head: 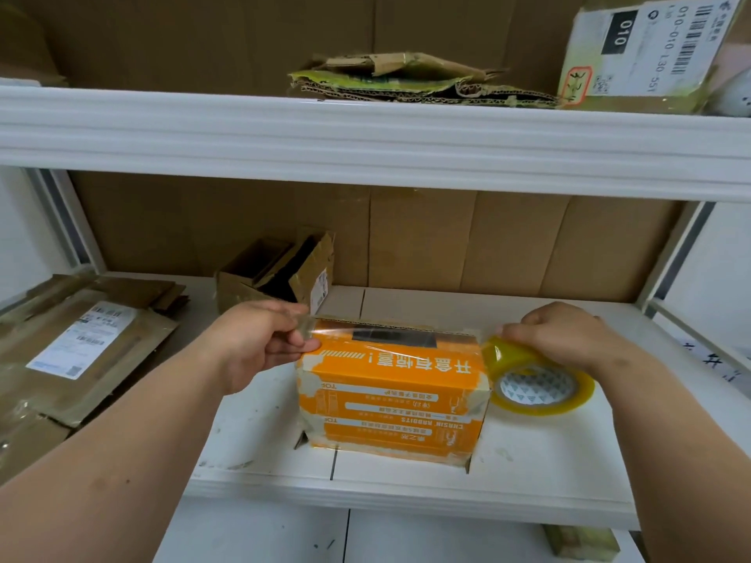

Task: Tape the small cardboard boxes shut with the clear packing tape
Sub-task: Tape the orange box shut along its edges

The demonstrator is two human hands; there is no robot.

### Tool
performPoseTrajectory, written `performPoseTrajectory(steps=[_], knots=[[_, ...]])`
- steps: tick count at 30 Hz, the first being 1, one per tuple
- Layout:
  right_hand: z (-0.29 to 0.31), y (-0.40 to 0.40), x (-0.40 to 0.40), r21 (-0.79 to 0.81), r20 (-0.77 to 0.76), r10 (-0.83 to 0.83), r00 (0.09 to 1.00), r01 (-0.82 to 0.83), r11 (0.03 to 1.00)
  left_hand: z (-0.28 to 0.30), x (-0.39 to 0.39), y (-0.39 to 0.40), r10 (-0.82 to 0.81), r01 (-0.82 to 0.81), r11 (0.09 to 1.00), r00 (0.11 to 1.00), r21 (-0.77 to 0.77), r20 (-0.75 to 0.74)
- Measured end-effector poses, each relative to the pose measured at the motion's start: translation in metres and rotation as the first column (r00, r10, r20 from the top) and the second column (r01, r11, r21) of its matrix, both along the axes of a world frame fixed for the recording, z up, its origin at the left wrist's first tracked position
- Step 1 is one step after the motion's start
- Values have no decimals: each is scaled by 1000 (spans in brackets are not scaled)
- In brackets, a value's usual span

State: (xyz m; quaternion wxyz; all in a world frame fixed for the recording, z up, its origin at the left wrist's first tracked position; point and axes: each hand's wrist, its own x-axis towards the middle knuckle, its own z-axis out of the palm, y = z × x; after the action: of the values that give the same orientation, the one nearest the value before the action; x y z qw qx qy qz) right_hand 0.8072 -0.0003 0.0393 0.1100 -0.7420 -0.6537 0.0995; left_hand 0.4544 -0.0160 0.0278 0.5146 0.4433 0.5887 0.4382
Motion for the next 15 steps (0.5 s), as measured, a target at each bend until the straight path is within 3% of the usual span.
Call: performPoseTrajectory(steps=[8,15], knots=[[2,1,-6,-52,32,-10,999,12,999,4,7,13,17,-23,998,994,-54,-110],[-3,7,-4,-73,72,-38,997,43,996,-4,14,16,139,-117,986,972,118,-191]])
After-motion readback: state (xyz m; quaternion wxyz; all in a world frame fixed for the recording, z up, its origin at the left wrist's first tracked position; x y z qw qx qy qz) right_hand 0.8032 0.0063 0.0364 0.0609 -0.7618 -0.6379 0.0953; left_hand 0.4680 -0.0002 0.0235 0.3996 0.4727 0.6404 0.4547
